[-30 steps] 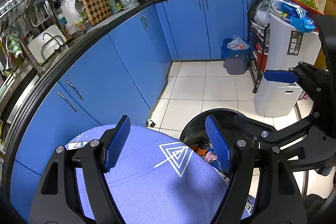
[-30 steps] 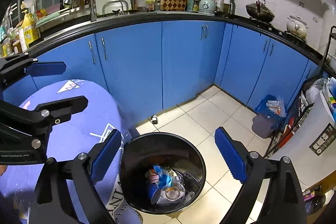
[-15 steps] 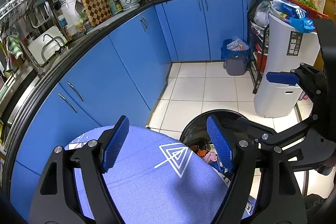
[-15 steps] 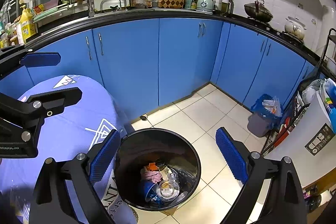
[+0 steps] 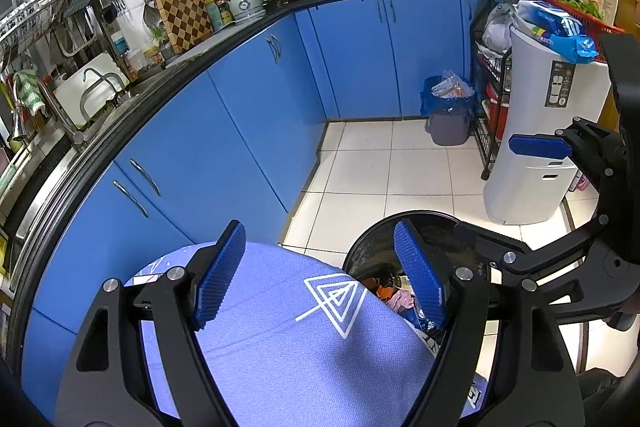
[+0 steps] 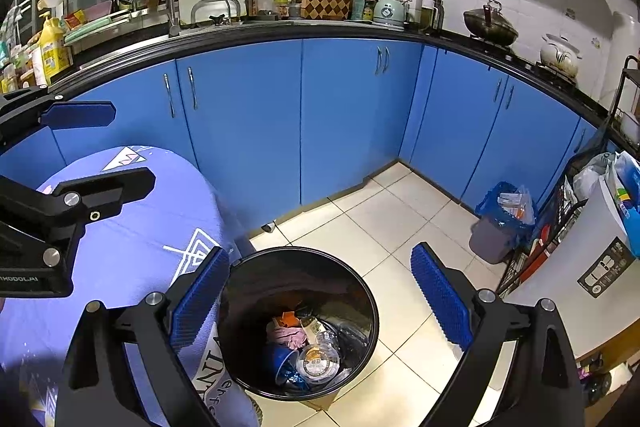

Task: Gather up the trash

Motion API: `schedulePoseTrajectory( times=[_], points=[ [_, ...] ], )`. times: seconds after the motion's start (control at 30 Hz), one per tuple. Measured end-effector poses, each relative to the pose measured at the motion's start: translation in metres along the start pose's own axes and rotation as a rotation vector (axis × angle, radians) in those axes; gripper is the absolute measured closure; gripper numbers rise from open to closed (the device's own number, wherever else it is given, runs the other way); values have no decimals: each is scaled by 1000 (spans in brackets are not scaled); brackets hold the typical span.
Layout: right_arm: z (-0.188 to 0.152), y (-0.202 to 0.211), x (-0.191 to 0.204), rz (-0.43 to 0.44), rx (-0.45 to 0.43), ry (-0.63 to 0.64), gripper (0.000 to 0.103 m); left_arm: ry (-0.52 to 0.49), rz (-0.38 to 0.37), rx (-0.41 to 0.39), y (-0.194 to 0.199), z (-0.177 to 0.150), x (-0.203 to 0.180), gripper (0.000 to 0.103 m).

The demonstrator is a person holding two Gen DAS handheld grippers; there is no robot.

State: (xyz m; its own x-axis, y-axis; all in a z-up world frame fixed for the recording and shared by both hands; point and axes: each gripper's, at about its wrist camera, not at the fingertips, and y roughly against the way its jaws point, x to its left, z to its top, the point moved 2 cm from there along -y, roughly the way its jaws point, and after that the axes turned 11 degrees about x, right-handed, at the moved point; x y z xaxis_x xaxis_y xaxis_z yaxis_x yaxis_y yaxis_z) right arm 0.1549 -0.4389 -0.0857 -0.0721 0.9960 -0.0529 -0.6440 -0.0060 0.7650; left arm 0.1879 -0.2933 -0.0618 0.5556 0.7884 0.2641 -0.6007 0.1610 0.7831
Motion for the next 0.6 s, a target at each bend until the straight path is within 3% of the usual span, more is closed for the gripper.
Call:
schedulePoseTrajectory(
  times=[0.6],
  points=[
    [2,2,0,-2,3,-4,13,3,1,-4,5,1,3,13]
  ],
)
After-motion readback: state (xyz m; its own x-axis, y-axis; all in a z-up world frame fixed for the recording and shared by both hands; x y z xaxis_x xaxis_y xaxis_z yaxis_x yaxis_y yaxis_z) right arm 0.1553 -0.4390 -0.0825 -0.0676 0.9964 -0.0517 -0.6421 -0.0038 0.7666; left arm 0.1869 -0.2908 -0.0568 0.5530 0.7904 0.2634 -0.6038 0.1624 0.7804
